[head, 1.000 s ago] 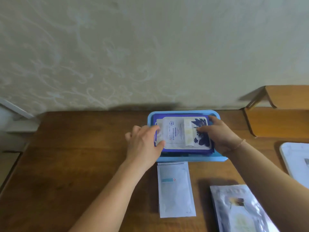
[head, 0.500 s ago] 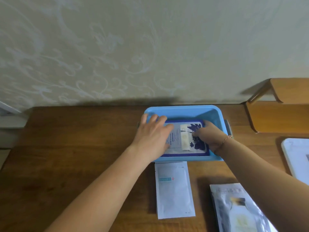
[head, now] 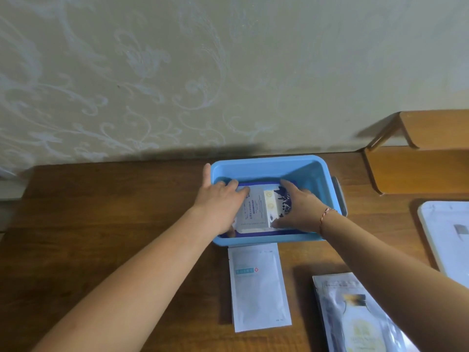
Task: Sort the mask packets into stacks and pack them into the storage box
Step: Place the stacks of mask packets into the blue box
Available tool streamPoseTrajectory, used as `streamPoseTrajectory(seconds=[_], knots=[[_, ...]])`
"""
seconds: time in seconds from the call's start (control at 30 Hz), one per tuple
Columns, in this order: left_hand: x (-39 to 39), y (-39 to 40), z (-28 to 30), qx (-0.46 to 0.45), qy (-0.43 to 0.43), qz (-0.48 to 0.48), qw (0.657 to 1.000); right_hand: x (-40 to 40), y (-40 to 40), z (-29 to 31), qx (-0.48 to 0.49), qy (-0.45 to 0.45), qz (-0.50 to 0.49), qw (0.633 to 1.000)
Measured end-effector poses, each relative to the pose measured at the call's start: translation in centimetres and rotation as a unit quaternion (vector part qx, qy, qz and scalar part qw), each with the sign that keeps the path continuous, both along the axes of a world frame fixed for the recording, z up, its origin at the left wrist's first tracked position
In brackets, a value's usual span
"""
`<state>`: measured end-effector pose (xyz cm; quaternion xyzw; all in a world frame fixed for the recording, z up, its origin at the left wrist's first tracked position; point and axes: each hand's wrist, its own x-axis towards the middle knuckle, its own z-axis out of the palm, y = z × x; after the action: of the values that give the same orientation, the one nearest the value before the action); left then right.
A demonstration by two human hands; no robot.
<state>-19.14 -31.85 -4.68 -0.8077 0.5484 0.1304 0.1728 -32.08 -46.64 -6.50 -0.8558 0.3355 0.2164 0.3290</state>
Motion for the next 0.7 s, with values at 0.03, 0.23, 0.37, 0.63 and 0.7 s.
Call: streamPoseTrajectory(seconds=[0.03, 0.23, 0.37, 0.63, 0.7], knots=[[-0.1, 0.0, 0.0, 0.001, -0.007, -0.004, 1.000, 0.0, 0.0, -0.1, 0.000, -0.002, -0.001, 1.000], [-0.5, -0.3, 0.2, 0.020, -0.017, 0.009, 1.000, 0.0, 0.1, 0.7, -0.001, -0.005, -0.010, 1.000], [-0.6, 0.4, 3.2, 0.031, 0.030, 0.041, 0.998, -1.5, 0.4, 4.7, -0.040, -0.039, 0.010, 0.998], [-13.0, 4.1, 2.9, -0.536, 0.301, 0.209, 0.761, -19.2, -0.1, 7.1, -0.055, -0.294, -0.333, 0.894], [-18.7, 4.1, 0.2, -0.495, 0.407, 0.270, 0.719, -23.2, 0.9, 3.6, -0.012, -0.233, -0.404, 0.884]])
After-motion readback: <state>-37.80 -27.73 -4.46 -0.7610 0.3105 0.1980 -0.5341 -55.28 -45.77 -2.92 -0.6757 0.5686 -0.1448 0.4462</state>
